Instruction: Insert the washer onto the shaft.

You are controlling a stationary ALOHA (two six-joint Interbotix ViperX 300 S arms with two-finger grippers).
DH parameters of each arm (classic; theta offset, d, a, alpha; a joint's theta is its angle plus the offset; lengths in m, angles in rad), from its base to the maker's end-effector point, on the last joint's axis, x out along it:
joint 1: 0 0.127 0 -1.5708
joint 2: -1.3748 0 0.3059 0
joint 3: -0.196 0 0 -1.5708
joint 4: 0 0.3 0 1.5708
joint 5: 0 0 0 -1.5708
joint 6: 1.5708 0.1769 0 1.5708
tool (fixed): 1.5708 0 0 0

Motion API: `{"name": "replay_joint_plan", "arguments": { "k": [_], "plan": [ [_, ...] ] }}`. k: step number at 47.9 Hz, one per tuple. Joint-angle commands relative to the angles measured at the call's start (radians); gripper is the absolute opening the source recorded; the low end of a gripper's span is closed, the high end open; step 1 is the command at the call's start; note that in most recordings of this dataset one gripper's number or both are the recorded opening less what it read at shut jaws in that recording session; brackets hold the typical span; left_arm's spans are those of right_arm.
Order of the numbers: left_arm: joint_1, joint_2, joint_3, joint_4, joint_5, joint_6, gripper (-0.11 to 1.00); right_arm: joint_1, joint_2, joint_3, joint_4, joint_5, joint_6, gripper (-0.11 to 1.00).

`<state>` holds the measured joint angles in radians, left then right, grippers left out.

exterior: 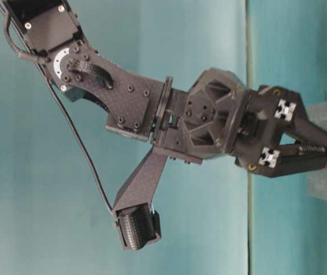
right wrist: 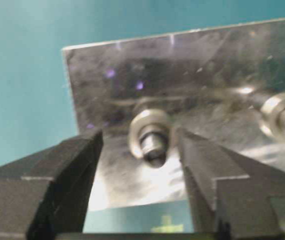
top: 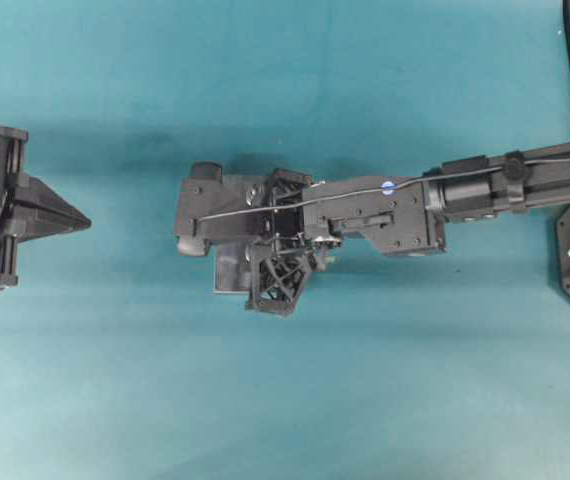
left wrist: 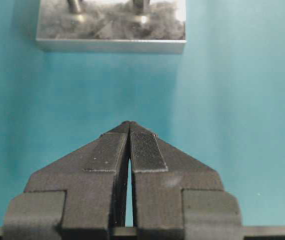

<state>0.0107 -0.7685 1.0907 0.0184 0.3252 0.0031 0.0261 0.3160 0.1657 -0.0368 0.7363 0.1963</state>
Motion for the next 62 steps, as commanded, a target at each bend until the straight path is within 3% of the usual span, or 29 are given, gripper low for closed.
{"name": "replay_joint_plan", "arguments": {
  "k": [1, 20, 42, 62],
  "plan": [
    [0.000, 0.000, -0.018, 0.003, -0.005, 0.002, 0.00, -0.034, -0.018, -0.025, -0.008, 0.002, 0.000, 0.60],
    [0.000, -0.005, -0.018, 0.003, -0.005, 0.002, 0.00, 0.035, -0.035, -0.038, 0.009, 0.032, 0.003, 0.59],
    [0.000, -0.028, -0.035, 0.003, -0.005, -0.005, 0.00, -0.009, -0.173, -0.017, -0.003, 0.100, -0.009, 0.59],
    [0.000, -0.106, -0.029, 0.002, -0.009, -0.003, 0.00, -0.025, -0.298, 0.106, -0.012, 0.057, -0.008, 0.59]
  ]
}}
